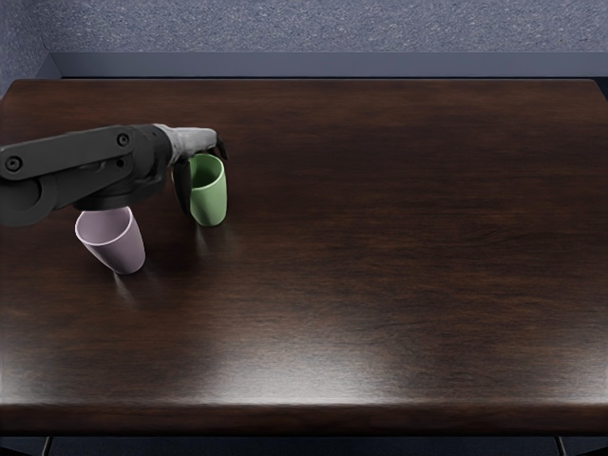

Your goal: Pick up cup and place in cup with left hand

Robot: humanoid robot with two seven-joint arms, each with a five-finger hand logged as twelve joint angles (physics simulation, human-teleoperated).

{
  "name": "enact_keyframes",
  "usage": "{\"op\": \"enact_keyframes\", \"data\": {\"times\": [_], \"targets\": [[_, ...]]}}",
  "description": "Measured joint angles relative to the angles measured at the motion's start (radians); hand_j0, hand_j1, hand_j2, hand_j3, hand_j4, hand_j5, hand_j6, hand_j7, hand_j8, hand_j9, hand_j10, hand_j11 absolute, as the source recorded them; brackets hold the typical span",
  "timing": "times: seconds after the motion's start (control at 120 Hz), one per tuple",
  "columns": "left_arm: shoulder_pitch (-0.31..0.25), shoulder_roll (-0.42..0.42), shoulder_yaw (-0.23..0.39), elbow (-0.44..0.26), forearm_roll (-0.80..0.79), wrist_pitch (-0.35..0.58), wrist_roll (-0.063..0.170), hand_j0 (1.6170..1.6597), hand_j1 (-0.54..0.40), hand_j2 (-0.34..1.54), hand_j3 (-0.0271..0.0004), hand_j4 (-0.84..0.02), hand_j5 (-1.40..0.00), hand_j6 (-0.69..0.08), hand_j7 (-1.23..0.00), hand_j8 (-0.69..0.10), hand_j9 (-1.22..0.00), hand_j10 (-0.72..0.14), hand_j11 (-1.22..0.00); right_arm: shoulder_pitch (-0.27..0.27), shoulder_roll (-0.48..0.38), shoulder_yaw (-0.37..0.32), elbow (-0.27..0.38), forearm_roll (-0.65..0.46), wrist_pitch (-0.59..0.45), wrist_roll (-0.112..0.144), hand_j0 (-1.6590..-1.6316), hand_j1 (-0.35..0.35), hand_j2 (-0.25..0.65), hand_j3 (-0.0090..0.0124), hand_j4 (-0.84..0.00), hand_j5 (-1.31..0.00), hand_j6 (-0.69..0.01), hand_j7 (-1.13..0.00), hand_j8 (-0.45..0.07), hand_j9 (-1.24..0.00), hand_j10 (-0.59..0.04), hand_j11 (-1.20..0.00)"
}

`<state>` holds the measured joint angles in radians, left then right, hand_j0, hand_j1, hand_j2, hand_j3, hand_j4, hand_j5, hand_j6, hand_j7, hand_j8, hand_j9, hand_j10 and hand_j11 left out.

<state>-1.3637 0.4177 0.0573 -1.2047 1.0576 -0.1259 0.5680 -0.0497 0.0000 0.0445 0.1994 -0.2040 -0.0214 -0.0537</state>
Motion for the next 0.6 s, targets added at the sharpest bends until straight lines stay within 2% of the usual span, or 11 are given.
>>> {"op": "enact_keyframes", "data": {"times": [0.075,0.3,0.475,0.6], "targets": [[0.001,-0.005,0.000,0.007,0.001,0.003,-0.001,1.6581,-0.055,0.10,0.0000,-0.291,-0.38,-0.292,-0.38,-0.292,-0.38,-0.291,-0.38,0.000,0.000,0.000,0.000,0.000,0.000,0.000,-1.6581,-0.320,-0.005,0.0000,-0.024,-0.03,-0.024,-0.03,-0.024,-0.03,-0.024,-0.03],[0.008,-0.028,-0.001,0.015,0.011,0.009,-0.003,1.6581,-0.063,0.08,0.0000,-0.335,-0.42,-0.337,-0.42,-0.339,-0.42,-0.339,-0.41,0.000,0.000,0.000,0.000,0.000,0.000,0.000,-1.6581,-0.320,-0.005,0.0000,-0.024,-0.03,-0.024,-0.03,-0.024,-0.03,-0.024,-0.03],[0.008,-0.024,-0.001,0.008,0.006,0.003,-0.002,1.6571,-0.078,0.08,0.0000,-0.405,-0.48,-0.308,-0.49,-0.381,-0.49,-0.394,-0.49,0.000,0.000,0.000,0.000,0.000,0.000,0.000,-1.6581,-0.320,-0.005,0.0000,-0.024,-0.03,-0.024,-0.03,-0.024,-0.03,-0.024,-0.03],[0.006,-0.019,-0.001,-0.007,0.002,0.002,0.003,1.6561,-0.083,0.09,0.0000,-0.434,-0.51,-0.323,-0.53,-0.390,-0.54,-0.411,-0.54,0.001,0.000,0.001,0.000,0.000,0.000,0.000,-1.6581,-0.320,-0.005,0.0000,-0.024,-0.03,-0.024,-0.03,-0.024,-0.03,-0.024,-0.03]]}}
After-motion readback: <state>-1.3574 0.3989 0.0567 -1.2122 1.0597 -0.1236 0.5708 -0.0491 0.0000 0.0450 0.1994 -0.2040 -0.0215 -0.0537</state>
